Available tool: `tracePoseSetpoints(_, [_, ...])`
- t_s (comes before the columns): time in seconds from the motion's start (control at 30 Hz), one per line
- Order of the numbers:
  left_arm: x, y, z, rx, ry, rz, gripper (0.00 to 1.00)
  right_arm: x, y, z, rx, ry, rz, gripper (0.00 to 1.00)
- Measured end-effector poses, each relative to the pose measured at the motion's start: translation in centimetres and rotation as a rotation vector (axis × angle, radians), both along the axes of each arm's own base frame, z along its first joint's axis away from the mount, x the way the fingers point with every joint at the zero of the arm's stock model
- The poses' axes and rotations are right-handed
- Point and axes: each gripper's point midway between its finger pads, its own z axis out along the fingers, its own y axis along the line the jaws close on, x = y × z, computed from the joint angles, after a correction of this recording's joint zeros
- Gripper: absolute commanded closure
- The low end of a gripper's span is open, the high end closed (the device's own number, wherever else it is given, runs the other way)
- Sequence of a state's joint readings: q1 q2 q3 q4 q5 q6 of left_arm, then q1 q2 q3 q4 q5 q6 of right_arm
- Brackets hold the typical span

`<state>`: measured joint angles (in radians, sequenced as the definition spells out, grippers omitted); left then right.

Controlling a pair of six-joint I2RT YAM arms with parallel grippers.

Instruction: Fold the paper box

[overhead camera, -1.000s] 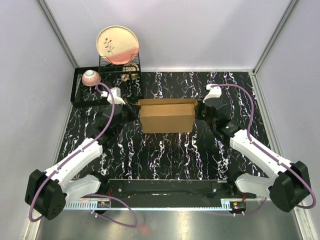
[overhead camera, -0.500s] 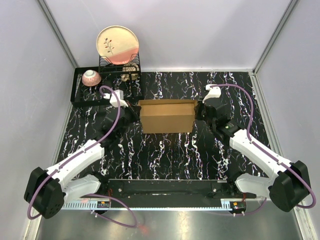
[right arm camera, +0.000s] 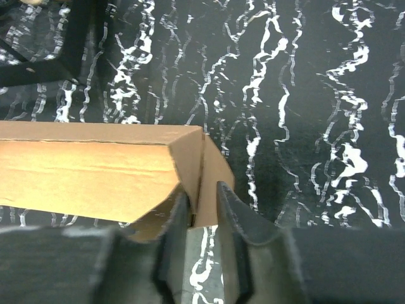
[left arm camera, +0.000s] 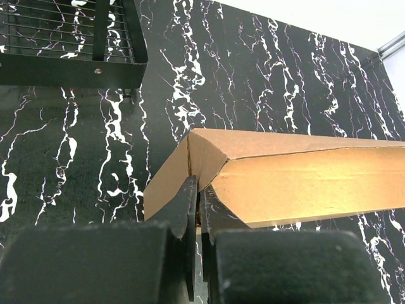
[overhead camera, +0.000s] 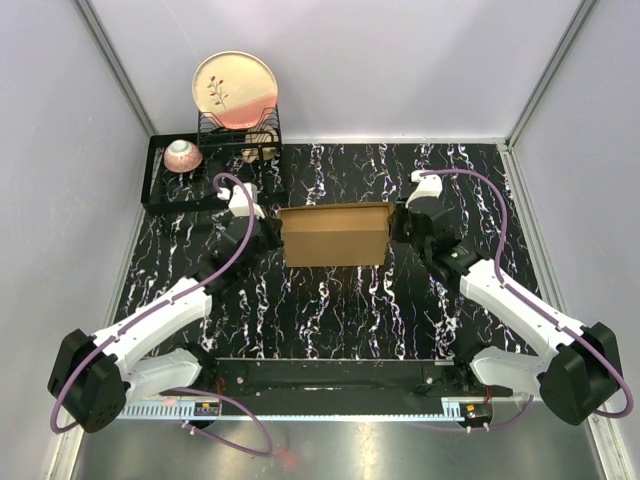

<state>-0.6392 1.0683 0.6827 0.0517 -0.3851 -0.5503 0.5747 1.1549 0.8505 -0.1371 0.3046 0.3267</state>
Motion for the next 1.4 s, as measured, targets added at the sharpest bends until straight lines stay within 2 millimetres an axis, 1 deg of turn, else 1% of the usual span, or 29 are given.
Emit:
tracePoseSetpoints(0.03, [0.0, 0.0, -0.1, 0.005, 0.002, 0.001, 1.0, 0.0, -0.1, 0.0, -0.002, 0.001, -0.004, 0.58])
tracePoseSetpoints(0.07, [-0.1, 0.1, -0.1, 0.008, 0.002, 0.002, 1.0, -0.1, -0.3, -0.1, -0.005, 0.004, -0.01, 0.5])
tracePoseSetpoints(0.17, [0.0, 0.2, -0.1, 0.014, 0.002, 0.01, 1.0, -0.6, -0.8, -0.1, -0.019, 0.015, -0.02, 0.39])
tracePoseSetpoints(0.27, [0.0, 0.3, -0.1, 0.023, 0.001, 0.014, 1.0, -1.4, -1.4, -0.1, -0.031, 0.027, -0.022, 0.37])
tracePoseSetpoints(0.33, [0.0, 0.4, -0.2, 0.029, 0.001, 0.019, 1.0, -1.9, -1.7, 0.1, -0.035, 0.03, -0.021, 0.38])
tracePoseSetpoints(0.37, [0.0, 0.4, -0.2, 0.033, 0.002, 0.02, 1.0, -2.2, -1.8, 0.2, -0.036, 0.032, -0.016, 0.4])
tracePoseSetpoints(0.47, [0.0, 0.3, -0.2, 0.042, 0.003, 0.018, 1.0, -2.6, -1.8, 0.3, -0.038, 0.033, -0.004, 0.41])
tracePoseSetpoints(0.83, [0.0, 0.4, -0.2, 0.068, 0.0, 0.028, 1.0, -2.5, -1.4, 0.8, -0.033, 0.015, 0.02, 0.43])
tracePoseSetpoints(1.0, [0.0, 0.3, -0.3, 0.074, -0.001, 0.032, 1.0, -2.1, -1.1, 2.0, -0.019, -0.016, 0.026, 0.43])
tracePoseSetpoints(1.13, [0.0, 0.1, -0.3, 0.078, 0.0, 0.032, 1.0, -1.4, -0.7, 3.4, -0.006, -0.048, 0.028, 0.45])
tracePoseSetpoints(1.23, [0.0, 0.1, -0.2, 0.08, 0.0, 0.032, 1.0, -0.8, -0.3, 3.7, -0.004, -0.059, 0.03, 0.49])
tracePoseSetpoints(1.4, [0.0, 0.1, -0.2, 0.084, -0.001, 0.032, 1.0, -0.1, 0.1, 2.7, -0.028, -0.043, 0.034, 0.63])
